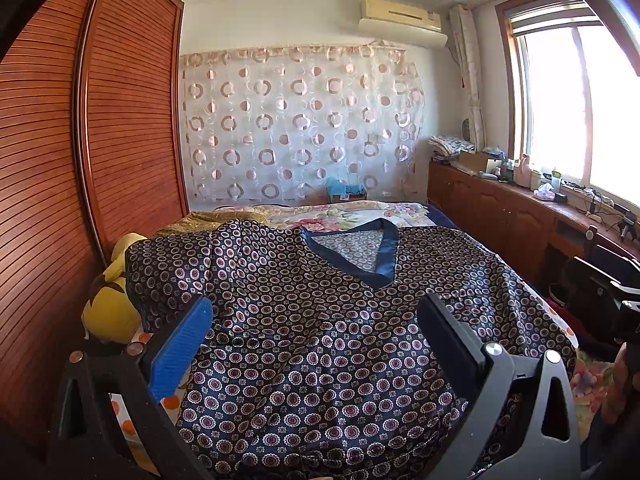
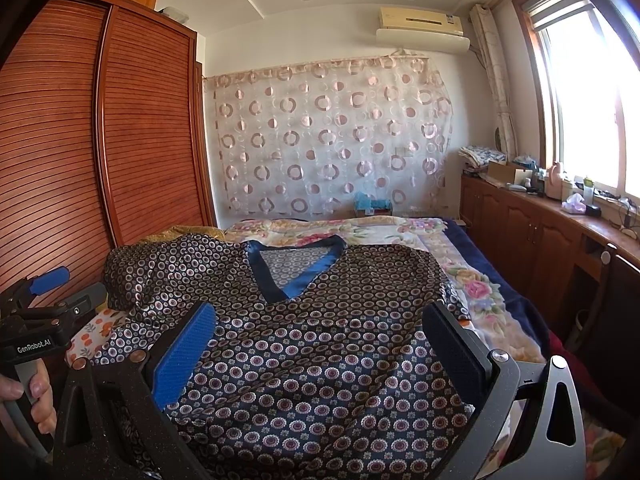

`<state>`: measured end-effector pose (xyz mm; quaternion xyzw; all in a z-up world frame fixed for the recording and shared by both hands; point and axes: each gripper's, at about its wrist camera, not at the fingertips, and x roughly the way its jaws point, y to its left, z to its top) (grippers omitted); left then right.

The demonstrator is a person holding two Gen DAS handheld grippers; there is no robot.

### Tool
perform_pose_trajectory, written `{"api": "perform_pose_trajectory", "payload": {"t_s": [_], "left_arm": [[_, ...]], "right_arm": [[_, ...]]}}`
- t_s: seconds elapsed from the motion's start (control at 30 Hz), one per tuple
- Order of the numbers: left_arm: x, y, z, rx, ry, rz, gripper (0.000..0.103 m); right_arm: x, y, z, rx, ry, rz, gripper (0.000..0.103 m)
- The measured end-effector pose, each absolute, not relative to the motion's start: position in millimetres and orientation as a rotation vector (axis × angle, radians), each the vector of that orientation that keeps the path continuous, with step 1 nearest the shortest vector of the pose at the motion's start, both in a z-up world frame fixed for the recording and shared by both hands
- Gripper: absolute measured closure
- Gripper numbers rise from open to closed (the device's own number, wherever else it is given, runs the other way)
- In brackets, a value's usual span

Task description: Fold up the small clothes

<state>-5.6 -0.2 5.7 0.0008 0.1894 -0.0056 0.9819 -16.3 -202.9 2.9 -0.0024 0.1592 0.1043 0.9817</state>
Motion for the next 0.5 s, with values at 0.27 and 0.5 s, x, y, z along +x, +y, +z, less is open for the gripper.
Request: {"api": "perform_pose_trajectory", "payload": {"t_s": [0.27, 0.5], "left_arm": [[-6.4, 0.4, 6.6, 0.003, 0.38, -0.01, 0.001], [-7.6, 1.5, 9.2, 0.005, 0.375, -0.011, 0.001]], "right_arm": [[-15.0, -203.2, 2.4, -0.004, 0.32, 0.21, 0.0], [-14.5, -204.4, 2.2, 0.0, 0.32, 0.212, 0.0]]}}
